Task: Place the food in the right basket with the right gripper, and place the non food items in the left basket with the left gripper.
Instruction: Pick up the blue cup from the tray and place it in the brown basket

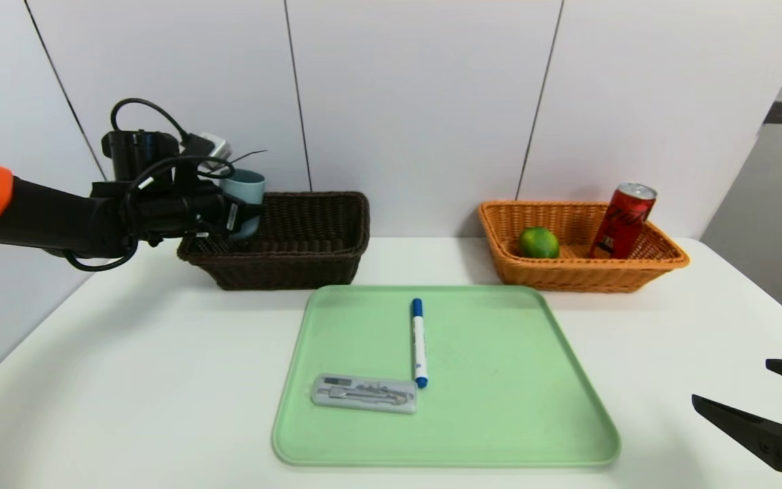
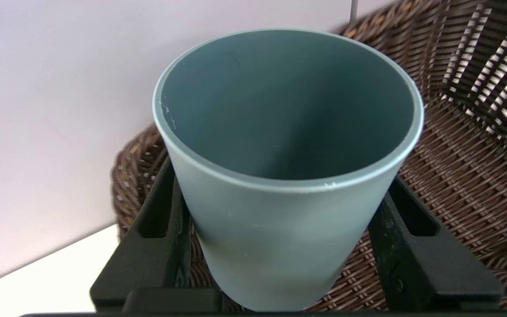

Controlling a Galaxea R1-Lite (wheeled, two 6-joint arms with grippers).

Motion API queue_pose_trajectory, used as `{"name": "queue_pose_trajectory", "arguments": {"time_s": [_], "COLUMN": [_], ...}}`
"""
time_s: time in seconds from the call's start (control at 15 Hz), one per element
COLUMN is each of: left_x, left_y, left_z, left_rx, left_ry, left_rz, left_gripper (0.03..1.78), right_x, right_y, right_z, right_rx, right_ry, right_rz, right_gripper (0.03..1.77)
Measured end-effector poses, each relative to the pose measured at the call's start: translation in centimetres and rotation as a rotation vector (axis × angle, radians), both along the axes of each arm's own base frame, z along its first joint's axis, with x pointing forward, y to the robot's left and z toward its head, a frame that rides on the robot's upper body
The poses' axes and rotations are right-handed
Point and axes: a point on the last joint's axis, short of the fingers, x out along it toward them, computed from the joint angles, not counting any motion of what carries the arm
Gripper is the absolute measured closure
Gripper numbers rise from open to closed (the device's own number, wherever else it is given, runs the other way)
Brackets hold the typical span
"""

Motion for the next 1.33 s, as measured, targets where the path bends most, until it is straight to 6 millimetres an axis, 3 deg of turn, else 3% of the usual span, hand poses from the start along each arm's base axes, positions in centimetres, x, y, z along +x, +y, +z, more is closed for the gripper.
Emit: {"name": "queue_pose_trajectory", "arguments": {"time_s": [0.4, 1.33], "left_x": [0.7, 1.3], "left_y": [0.0, 0.1], "left_z": [-1.6, -2.2], "left_rx": [0.033, 0.042], "left_ry": [0.022, -0.048], "left_rz": [0.003, 0.045], "left_gripper": [0.71, 0.71], "right_x": [-0.1, -0.1], "right_y": [0.0, 0.0], "right_z": [0.1, 0.0], "right_rx": [0.002, 0.003], "right_ry": [-0.005, -0.005], "right_rz": [-0.002, -0.001], "right_gripper": [0.10, 0.10]}}
